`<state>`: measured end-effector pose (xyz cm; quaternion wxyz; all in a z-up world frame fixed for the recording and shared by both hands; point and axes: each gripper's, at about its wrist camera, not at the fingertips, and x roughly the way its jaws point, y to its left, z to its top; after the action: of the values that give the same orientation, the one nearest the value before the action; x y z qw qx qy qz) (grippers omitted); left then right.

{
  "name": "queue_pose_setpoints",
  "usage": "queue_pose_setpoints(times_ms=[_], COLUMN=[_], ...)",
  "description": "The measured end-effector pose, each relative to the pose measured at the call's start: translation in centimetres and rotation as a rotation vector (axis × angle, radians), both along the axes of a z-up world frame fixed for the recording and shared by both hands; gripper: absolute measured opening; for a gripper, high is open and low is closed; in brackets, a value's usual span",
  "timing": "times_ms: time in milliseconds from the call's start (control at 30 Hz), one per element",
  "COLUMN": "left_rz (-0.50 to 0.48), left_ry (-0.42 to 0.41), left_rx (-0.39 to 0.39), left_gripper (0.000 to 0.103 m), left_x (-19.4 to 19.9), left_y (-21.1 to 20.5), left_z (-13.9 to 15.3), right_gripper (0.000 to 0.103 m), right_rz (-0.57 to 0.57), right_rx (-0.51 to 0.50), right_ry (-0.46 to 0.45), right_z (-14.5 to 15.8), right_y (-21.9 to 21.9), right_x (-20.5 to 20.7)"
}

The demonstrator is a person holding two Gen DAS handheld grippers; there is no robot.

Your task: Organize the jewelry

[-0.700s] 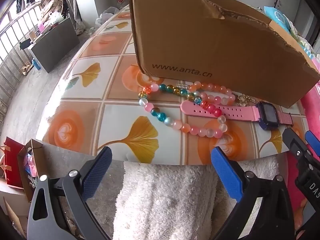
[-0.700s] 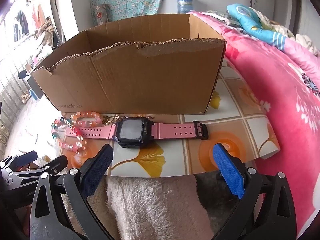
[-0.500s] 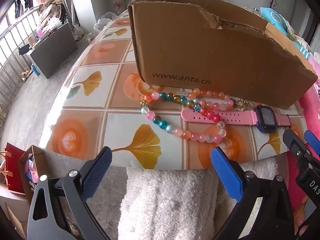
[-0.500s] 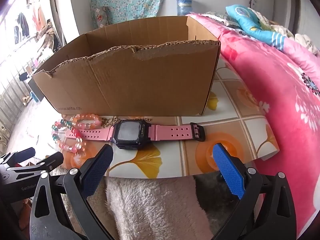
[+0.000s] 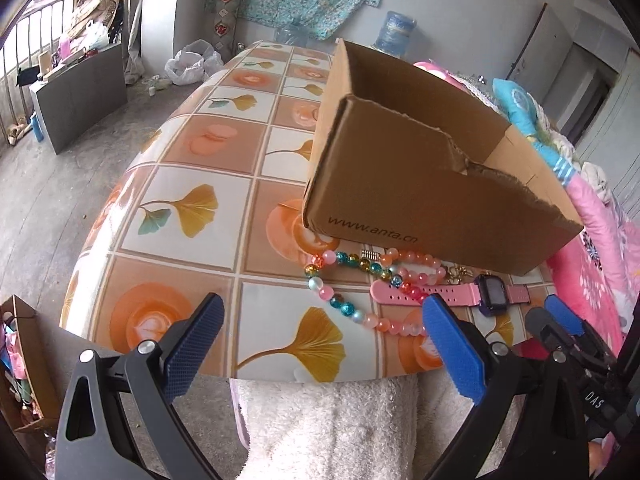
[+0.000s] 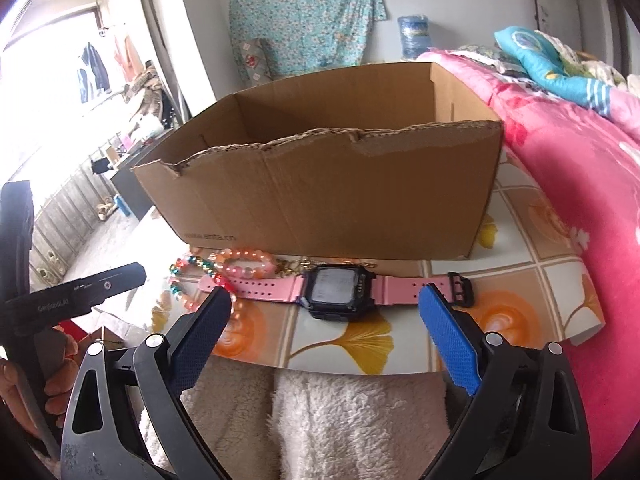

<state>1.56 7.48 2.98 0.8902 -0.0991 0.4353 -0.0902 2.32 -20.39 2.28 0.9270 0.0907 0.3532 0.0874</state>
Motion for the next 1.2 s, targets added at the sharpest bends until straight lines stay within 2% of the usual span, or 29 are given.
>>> queue_pose_setpoints(times_ms=[167,200,267,300,400,467,533,567,667,867,967,1067,1100,1200], left_rz=[0.001,-0.012,-0.035,-0.050,-0.093,-0.120,-0.138,-0.146,-0.166,-0.249,-0.271,-0.278,-0.279,-0.277], left_ry=[-0.033,-0.042,-0.039,-0.037,-0.017,0.011,0.038,0.045,0.040,0.024,0.018,0.014,0.011,0.001], left_rx=[0.019,0.046,0.082,0.096,0.138,0.137,0.141,0.142,0.150,0.254,0.301,0.315,0.324,0.325], left_gripper=[0.097,0.097,0.097,0.095,0.081,0.065,0.056,0.050,0.042,0.025,0.022,0.011,0.009,0.009], left_x=[0.2,0.4,0.6,0.8,1.6,2.1,2.7,3.0,3.7,4.1,4.1,4.1,4.2,4.0], left_y=[-0.2,-0.5,-0.9,-1.0,-1.6,-1.8,-1.9,-1.9,-2.0,-3.7,-4.3,-4.8,-5.0,-5.2], left_z=[-0.5,-0.6,-0.7,-0.9,-1.5,-2.3,-2.9,-3.2,-3.3,-3.3,-3.3,-3.2,-3.2,-3.0], right_gripper=[0.089,0.088,0.085,0.079,0.067,0.058,0.045,0.043,0.038,0.030,0.027,0.021,0.007,0.007], right_rz=[0.077,0.087,0.104,0.114,0.149,0.166,0.176,0.179,0.178,0.201,0.215,0.226,0.257,0.264], right_rx=[0.003,0.004,0.009,0.010,0.011,0.006,-0.001,-0.006,-0.022,-0.074,-0.122,-0.161,-0.143,-0.124], right_ry=[-0.003,0.004,0.015,0.024,0.056,0.076,0.097,0.108,0.130,0.133,0.126,0.125,0.135,0.143], right_z=[-0.1,-0.2,-0.4,-0.6,-1.2,-1.6,-1.9,-2.0,-2.5,-2.4,-2.4,-2.4,-2.4,-2.7], right_y=[2.3,2.8,3.3,3.7,4.7,5.2,5.6,5.8,6.0,6.9,7.8,8.2,8.3,8.4], right_x=[0.9,1.2,1.7,2.0,2.7,3.0,3.3,3.5,3.9,4.0,4.0,4.0,4.1,4.5])
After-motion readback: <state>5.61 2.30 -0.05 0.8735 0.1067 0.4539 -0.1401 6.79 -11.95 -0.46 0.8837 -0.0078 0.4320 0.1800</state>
